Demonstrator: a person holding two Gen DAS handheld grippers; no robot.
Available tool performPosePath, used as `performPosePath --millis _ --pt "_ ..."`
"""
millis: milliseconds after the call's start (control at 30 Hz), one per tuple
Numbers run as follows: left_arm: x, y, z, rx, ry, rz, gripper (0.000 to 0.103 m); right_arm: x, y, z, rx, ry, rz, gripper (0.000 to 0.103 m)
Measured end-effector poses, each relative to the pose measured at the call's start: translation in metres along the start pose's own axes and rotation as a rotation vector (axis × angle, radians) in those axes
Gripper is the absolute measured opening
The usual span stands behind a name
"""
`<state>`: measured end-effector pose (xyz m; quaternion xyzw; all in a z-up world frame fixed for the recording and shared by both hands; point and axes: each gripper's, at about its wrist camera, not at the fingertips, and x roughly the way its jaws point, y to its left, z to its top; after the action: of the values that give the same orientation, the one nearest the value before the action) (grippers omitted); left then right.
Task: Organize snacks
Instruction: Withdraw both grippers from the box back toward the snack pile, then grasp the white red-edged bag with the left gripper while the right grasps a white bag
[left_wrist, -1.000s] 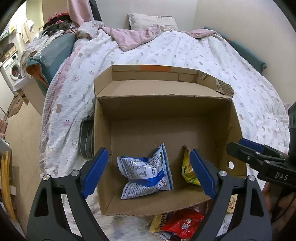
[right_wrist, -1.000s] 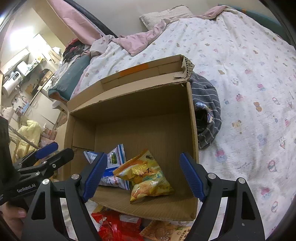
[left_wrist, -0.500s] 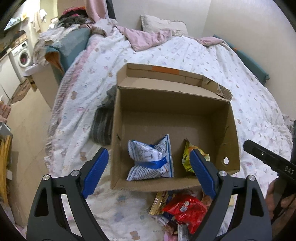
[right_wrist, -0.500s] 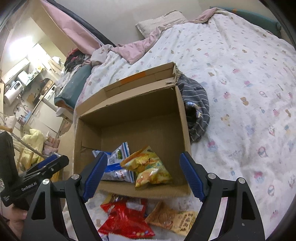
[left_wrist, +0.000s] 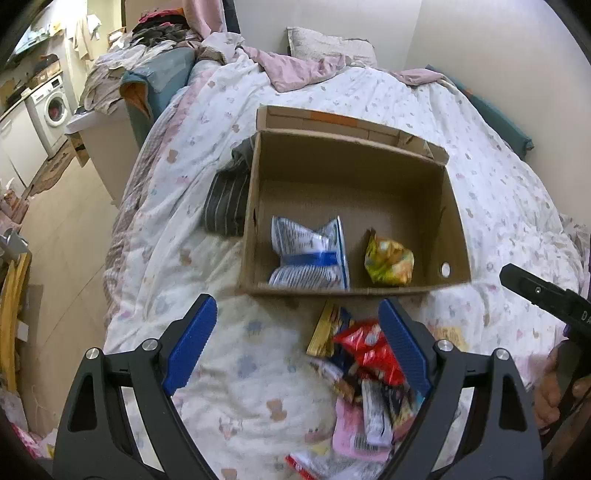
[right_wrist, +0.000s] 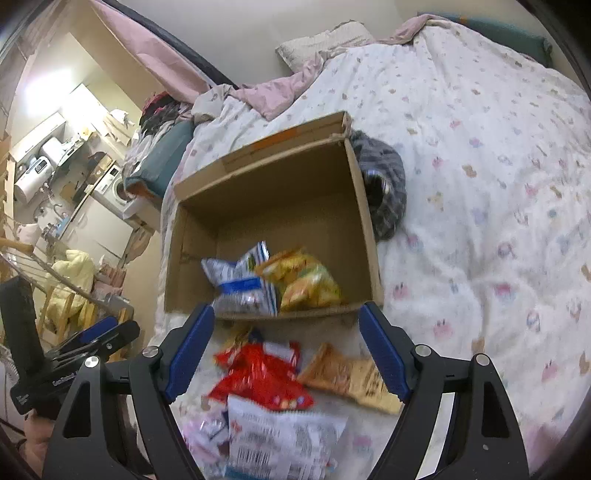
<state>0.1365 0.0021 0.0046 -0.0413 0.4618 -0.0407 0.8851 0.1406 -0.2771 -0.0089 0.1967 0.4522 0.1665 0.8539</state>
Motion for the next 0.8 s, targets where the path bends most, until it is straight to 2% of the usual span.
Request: performPosePath --millis 200,333,400,433,500,567,633,700,800 --pt "0.000 0.006 -0.028 -0.008 0.061 -0.021 0.087 -0.004 -0.001 -0.026 -0.005 0.041 0.019 0.083" --pt "0.018 0.014 -0.045 -0.064 0.171 -0.066 0.087 -0.001 -0.011 -0.030 -0.002 0.063 -0.010 0.083" --pt "0.028 0.013 -0.057 -0.059 0.234 -0.082 0.087 0.001 -0.019 -0.032 0.019 0.071 -0.023 0.083" --pt "0.032 0.011 -0.063 -0.044 0.265 -0.096 0.087 0.001 -0.022 -0.033 0.030 0.077 -0.027 0.083" --pt "0.041 0.001 -0.077 0.024 0.359 -0.170 0.087 0.000 -0.028 -0.034 0.045 0.080 -0.038 0.083" --pt "0.040 -0.011 -0.087 0.095 0.404 -0.236 0.087 -0.001 -0.032 -0.034 0.051 0.075 -0.048 0.083" --pt "0.040 -0.027 -0.096 0.195 0.438 -0.269 0.087 -0.002 -0.035 -0.035 0.057 0.075 -0.051 0.083" --pt "0.043 -0.042 -0.108 0.277 0.470 -0.268 0.087 0.000 -0.037 -0.035 0.059 0.083 -0.054 0.083" --pt "0.059 -0.060 -0.127 0.341 0.531 -0.244 0.087 0.002 -0.035 -0.035 0.049 0.092 -0.059 0.083"
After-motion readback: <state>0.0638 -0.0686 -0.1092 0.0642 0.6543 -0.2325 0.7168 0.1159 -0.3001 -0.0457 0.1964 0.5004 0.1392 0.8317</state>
